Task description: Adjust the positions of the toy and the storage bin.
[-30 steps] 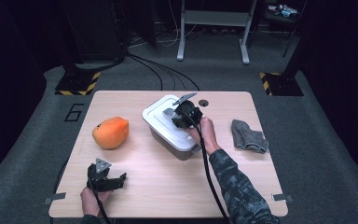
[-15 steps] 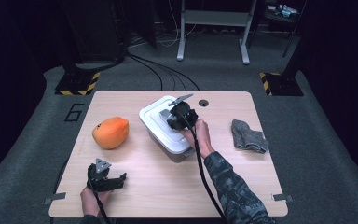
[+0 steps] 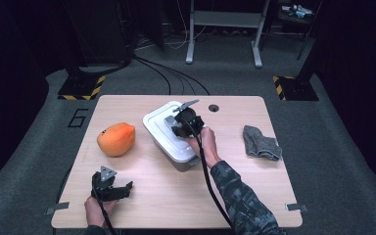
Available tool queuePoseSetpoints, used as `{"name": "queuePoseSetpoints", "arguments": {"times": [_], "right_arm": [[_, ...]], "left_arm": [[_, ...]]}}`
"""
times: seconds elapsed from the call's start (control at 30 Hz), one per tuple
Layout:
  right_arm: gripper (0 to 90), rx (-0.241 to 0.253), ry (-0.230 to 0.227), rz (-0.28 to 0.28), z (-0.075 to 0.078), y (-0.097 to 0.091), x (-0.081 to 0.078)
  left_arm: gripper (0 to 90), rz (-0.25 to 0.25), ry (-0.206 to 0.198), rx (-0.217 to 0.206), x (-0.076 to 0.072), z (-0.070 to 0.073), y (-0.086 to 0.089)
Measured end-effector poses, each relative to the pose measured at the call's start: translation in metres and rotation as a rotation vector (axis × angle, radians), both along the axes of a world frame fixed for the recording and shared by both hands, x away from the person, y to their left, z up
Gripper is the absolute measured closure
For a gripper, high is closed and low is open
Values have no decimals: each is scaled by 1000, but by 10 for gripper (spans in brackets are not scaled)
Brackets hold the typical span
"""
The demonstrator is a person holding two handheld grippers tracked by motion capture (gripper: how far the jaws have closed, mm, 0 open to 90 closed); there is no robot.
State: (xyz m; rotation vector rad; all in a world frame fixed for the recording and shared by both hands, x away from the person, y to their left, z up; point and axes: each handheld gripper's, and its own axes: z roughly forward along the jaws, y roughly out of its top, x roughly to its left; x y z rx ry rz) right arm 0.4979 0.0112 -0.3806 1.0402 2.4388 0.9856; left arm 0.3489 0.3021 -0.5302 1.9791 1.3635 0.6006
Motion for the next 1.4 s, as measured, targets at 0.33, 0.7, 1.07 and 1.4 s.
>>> {"name": "queuePoseSetpoints", "arguments": {"times": [0.33, 0.7, 1.07, 1.4], "right_arm": [[665, -5, -11, -3, 0, 0, -1], [665, 10, -33, -14, 9, -5, -1], [665, 16, -50, -37, 23, -14, -6], [665, 44, -97, -54, 43, -30, -6]], "left_arm": [[109, 0, 0, 0, 0, 0, 0], [108, 8, -6, -1, 0, 0, 0], [108, 2, -1, 4, 0, 0, 0], [108, 3, -2, 2, 0, 0, 0]]}}
